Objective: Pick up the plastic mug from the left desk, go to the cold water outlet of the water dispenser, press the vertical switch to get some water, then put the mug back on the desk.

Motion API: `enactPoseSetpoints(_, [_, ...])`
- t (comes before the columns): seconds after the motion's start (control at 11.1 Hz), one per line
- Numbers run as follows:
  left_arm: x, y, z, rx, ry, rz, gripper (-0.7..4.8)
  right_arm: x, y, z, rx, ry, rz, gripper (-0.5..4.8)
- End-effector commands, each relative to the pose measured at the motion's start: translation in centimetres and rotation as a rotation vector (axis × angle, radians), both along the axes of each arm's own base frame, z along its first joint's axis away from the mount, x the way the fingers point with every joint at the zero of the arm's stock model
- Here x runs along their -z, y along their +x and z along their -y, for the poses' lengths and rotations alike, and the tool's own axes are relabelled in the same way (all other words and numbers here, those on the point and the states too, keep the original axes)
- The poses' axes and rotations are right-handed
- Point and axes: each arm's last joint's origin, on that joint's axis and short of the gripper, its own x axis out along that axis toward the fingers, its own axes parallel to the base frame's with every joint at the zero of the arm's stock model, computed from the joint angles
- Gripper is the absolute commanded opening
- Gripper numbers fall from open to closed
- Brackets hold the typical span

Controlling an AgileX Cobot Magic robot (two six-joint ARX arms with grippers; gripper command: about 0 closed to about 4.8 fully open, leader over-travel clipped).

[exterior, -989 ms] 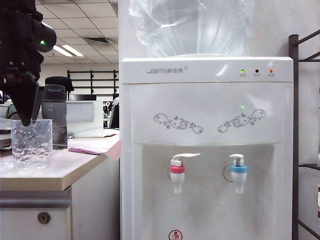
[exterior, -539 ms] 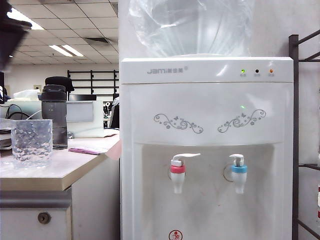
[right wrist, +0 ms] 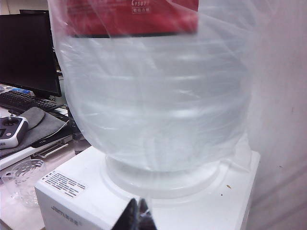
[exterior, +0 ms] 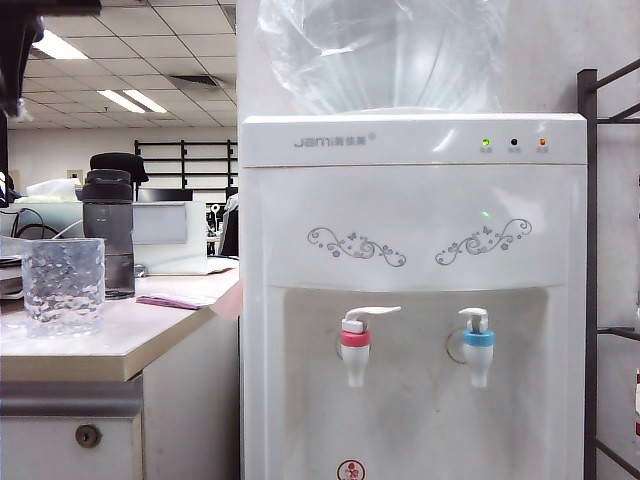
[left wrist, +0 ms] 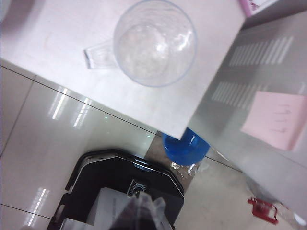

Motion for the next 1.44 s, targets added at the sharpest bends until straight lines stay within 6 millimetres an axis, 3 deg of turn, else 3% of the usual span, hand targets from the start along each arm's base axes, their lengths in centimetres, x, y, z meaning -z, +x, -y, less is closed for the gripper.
enactPoseSetpoints(0.09, [-0.6,-0.4,0.2,0.099,-0.032,0.037,-0.05,-0.3,-0.1,0.0,-0.002,0.002,0.018,-0.05])
enactPoseSetpoints(0.27, [-1.2,-0.1,0.8,0.122,0.07,0.13,-0.06,-0.3,-0.1,0.0,-0.002,0.002,0.019,-0.05])
enactPoseSetpoints(0.45, [-3.0,-1.0,0.9,0.13,0.13,0.304,-0.06,-0.3,-0.1,0.0,-0.004,0.002,0.018,-0.05])
enactPoseSetpoints(0.54, [-3.0,-1.4,0.8,0.147,0.139,0.325,-0.06,-0.3,-0.1,0.0,-0.003,0.001,0.017,-0.05])
enactPoseSetpoints(0.72, [-1.9,-2.1,0.7,0.187,0.156,0.361,-0.06,-0.3,-0.1,0.0,-0.003,0.002,0.018,-0.05])
enactPoseSetpoints(0.9, [0.1,-4.3,0.5,0.177,0.149,0.461,-0.06,-0.3,-0.1,0.0,-0.004,0.003,0.018,-0.05])
enactPoseSetpoints(1.08, [1.7,-6.0,0.2,0.173,0.157,0.506,-0.06,0.5,-0.2,-0.3,-0.118,-0.013,-0.062,-0.05])
enactPoseSetpoints(1.26, [2.0,-6.0,0.2,0.173,0.172,0.492,-0.05,1.9,-0.4,-0.5,-0.192,-0.067,-0.178,-0.05])
enactPoseSetpoints(1.44, [2.1,-6.0,0.1,0.159,0.195,0.484,-0.05,2.0,-0.7,-0.7,-0.304,-0.084,-0.177,-0.05])
